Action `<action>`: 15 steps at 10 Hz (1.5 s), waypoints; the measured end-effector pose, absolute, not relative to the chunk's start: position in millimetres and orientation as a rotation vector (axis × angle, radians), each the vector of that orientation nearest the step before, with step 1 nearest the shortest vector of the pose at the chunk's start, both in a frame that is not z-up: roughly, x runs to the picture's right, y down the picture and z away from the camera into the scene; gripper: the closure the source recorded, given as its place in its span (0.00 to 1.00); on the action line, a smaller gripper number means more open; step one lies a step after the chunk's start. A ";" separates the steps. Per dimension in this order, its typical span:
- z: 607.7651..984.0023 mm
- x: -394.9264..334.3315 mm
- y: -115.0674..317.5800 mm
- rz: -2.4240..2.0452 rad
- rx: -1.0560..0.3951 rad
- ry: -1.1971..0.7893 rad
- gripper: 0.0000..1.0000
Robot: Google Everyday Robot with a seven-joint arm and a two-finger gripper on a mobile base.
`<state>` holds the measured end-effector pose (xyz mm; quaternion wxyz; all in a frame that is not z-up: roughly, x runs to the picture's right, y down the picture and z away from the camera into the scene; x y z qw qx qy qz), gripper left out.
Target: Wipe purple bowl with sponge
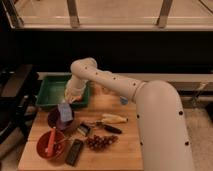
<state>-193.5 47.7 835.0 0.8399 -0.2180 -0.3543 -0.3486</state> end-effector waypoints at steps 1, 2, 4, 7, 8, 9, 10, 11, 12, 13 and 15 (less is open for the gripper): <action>836.6 -199.2 41.8 -0.755 -0.454 -0.752 1.00; 838.2 -207.2 38.9 -0.769 -0.451 -0.758 1.00; 841.2 -241.6 35.5 -0.804 -0.447 -0.787 1.00; 841.2 -271.7 50.0 -0.819 -0.466 -0.825 1.00; 839.9 -271.4 55.8 -0.812 -0.473 -0.830 1.00; 837.5 -265.2 63.6 -0.794 -0.483 -0.831 1.00; 835.1 -254.1 70.4 -0.774 -0.493 -0.826 1.00; 832.5 -237.7 76.2 -0.753 -0.503 -0.816 1.00; 831.2 -222.9 80.3 -0.737 -0.512 -0.807 1.00; 829.2 -203.0 86.0 -0.712 -0.524 -0.793 1.00; 825.5 -189.7 93.3 -0.688 -0.539 -0.769 1.00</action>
